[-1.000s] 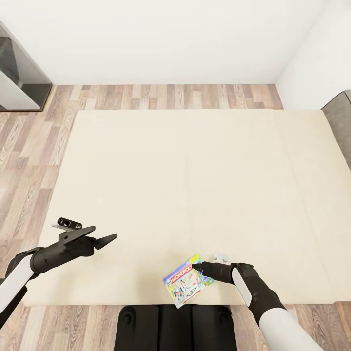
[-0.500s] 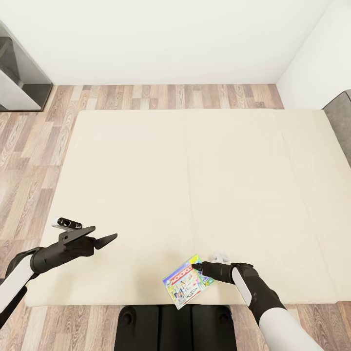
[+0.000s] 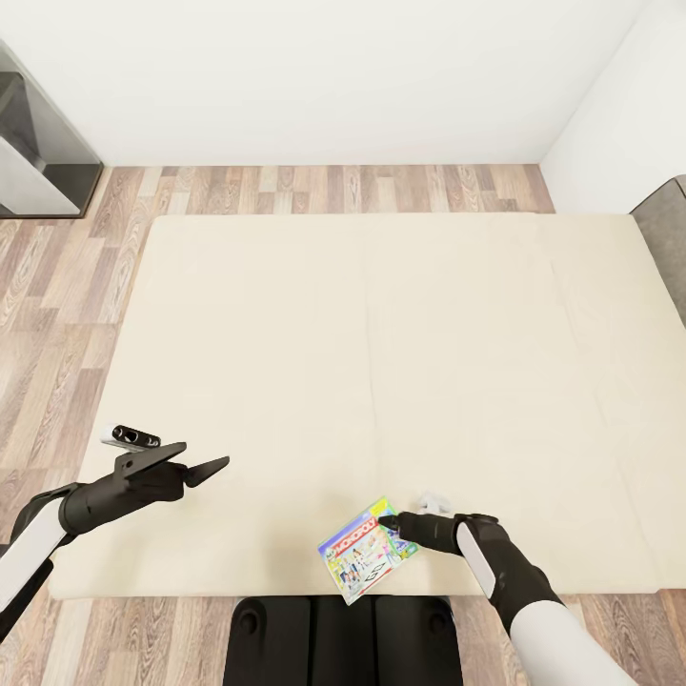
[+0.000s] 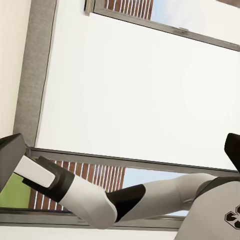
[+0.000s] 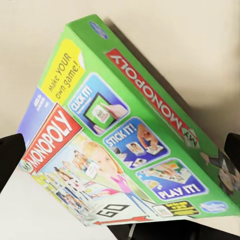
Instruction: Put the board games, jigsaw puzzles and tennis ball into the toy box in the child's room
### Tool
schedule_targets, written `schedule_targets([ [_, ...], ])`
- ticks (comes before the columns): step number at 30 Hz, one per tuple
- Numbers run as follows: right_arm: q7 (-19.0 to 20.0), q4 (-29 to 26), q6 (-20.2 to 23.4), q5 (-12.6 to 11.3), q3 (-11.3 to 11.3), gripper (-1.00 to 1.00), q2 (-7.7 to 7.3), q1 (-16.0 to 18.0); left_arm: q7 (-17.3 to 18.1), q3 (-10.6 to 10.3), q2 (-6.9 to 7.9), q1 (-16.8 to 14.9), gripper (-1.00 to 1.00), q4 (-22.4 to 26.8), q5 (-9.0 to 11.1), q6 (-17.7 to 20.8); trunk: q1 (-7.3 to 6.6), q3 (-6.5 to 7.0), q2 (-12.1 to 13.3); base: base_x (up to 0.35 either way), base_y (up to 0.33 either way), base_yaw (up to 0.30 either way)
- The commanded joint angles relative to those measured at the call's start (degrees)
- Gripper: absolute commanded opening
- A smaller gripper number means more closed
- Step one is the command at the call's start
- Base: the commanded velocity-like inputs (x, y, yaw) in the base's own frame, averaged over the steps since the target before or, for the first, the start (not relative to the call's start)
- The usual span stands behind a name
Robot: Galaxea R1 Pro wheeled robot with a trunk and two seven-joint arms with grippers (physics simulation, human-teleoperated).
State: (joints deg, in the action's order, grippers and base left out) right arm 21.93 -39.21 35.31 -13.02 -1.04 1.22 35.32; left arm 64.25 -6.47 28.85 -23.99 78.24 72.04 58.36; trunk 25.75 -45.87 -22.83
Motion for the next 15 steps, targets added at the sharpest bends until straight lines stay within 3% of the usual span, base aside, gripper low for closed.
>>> schedule_targets([
  [1,0.03,-0.04,0.35,-0.19,-0.11,1.0,-0.01,0.01,0.13,-0.12,0.06,-0.02,1.0,-0.02,0.21,0.26,0.03,-0.06,-0.09,0.0,0.0,0.0],
  [15,0.21,-0.05,0.2,-0.03,-0.11,1.0,-0.09,0.01,0.2,-0.06,0.09,-0.01,1.0,-0.02,0.21,0.26,0.03,-0.06,-0.09,0.0,0.0,0.0],
])
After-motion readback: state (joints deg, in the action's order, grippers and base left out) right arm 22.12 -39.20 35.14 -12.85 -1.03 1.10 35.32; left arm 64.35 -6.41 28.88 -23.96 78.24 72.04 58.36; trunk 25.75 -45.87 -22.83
